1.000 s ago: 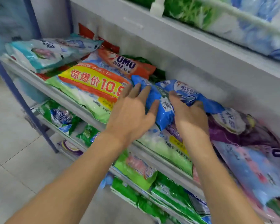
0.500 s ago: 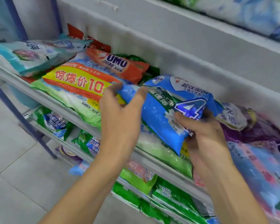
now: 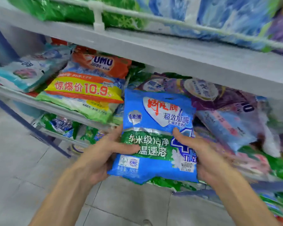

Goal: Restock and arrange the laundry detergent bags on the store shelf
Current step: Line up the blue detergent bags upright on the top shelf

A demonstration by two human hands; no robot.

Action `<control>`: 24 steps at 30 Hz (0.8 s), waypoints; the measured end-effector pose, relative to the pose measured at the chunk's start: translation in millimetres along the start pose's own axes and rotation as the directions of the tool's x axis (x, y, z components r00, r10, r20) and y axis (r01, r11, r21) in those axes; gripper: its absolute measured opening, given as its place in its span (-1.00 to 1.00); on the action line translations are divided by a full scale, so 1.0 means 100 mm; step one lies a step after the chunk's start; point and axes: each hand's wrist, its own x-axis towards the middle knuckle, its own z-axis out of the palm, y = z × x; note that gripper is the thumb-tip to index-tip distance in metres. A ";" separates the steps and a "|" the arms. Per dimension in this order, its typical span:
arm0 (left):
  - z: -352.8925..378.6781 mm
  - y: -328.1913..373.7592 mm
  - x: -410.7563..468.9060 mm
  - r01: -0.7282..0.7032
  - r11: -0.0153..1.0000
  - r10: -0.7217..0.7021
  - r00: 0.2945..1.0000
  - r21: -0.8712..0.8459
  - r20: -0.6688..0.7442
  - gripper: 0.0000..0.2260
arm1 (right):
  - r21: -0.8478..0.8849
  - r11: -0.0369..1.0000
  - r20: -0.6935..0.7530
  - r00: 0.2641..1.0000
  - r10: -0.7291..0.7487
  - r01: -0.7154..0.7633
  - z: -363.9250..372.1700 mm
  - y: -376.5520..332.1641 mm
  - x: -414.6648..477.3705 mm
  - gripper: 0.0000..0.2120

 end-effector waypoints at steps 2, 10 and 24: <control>0.09 0.03 -0.17 -0.025 0.999 0.023 0.997 0.036 0.067 -0.38 | -0.034 0.997 -0.024 0.997 -0.067 0.067 0.01 0.02 -0.17 -0.57; 0.80 0.15 -0.66 -0.045 0.977 0.053 0.998 0.208 -0.034 -0.51 | -0.017 0.994 -0.135 0.985 -0.111 0.110 -0.09 0.01 -1.00 -0.61; 2.20 -0.24 -1.27 -0.074 0.955 0.062 0.997 0.287 0.050 -0.73 | 0.095 0.951 -0.340 0.908 -0.246 0.293 -0.76 -0.36 -2.54 -0.28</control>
